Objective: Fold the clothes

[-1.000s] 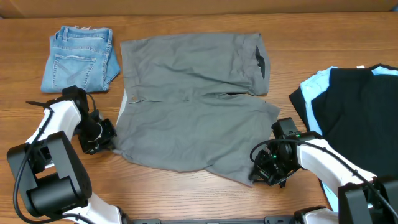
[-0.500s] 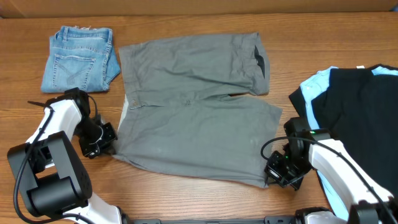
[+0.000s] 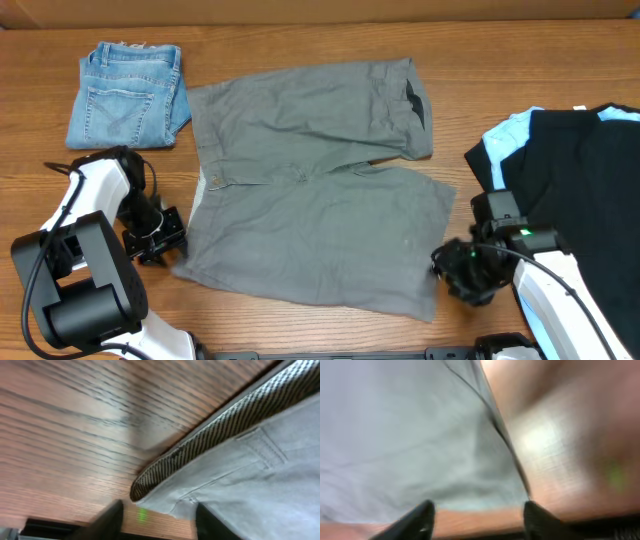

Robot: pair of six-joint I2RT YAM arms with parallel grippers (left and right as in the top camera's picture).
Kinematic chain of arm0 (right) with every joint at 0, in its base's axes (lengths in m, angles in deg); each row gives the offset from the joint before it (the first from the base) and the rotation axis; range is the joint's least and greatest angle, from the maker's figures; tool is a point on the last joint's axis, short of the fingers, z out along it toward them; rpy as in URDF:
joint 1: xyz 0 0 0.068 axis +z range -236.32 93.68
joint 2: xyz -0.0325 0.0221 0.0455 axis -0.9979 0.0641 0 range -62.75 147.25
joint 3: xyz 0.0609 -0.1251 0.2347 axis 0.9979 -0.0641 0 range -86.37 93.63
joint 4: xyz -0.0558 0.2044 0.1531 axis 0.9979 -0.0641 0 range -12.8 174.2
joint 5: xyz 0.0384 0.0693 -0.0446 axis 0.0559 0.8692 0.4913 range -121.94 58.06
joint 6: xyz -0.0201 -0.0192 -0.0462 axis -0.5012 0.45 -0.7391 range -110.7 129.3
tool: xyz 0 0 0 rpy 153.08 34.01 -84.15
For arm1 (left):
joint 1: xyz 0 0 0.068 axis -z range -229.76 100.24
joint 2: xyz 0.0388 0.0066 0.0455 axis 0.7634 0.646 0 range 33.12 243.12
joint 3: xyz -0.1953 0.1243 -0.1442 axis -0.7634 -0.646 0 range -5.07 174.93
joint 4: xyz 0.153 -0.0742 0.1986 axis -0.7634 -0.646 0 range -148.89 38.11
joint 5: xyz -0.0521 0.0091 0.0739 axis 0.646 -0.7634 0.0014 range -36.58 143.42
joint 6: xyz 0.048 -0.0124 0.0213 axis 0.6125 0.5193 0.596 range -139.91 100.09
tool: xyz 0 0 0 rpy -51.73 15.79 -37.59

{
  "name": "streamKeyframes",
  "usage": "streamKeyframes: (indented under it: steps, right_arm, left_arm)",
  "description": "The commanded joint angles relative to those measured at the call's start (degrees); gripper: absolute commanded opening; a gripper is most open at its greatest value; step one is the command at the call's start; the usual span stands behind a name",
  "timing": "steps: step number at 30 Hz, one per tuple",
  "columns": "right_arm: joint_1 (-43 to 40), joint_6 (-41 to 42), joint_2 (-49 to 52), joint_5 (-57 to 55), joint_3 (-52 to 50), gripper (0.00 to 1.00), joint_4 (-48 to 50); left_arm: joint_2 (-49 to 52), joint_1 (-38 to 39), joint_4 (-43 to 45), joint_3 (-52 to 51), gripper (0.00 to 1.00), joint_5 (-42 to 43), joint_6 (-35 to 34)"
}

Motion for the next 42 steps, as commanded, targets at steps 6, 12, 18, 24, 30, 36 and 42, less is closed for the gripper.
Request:
streamKeyframes:
  steps: [6,12,18,24,30,36,42]
  right_arm:
    - [-0.5,-0.3,-0.7,-3.8,9.2,0.67,21.2]
    - [-0.5,-1.8,7.3,-2.9,11.4,0.6,37.7]
    - [-0.5,-11.8,21.2,-2.9,22.1,0.68,36.7]
    - [-1.2,-21.2,32.9,-7.0,35.3,0.7,29.5]
    - [-1.7,-31.3,41.5,-2.7,36.2,0.64,28.2]
    - [-2.9,-25.1,42.6,-2.8,36.5,0.6,41.6]
    - [-5.2,-17.3,44.2,-1.9,38.4,0.59,49.0]
  left_arm:
    - [-1.8,0.0,-0.2,9.1,0.6,3.7,2.4]
    - [-1.8,3.3,7.0,14.3,0.48,19.6,11.9]
    - [-1.8,10.3,15.4,14.4,0.48,17.6,14.4]
    - [-1.7,13.5,20.3,14.4,0.56,14.1,14.8]
    - [-0.4,13.7,22.1,14.4,0.55,13.6,15.3]
    - [1.3,14.7,23.6,14.0,0.54,14.2,15.6]
    - [2.6,18.0,26.1,13.8,0.55,14.1,16.5]
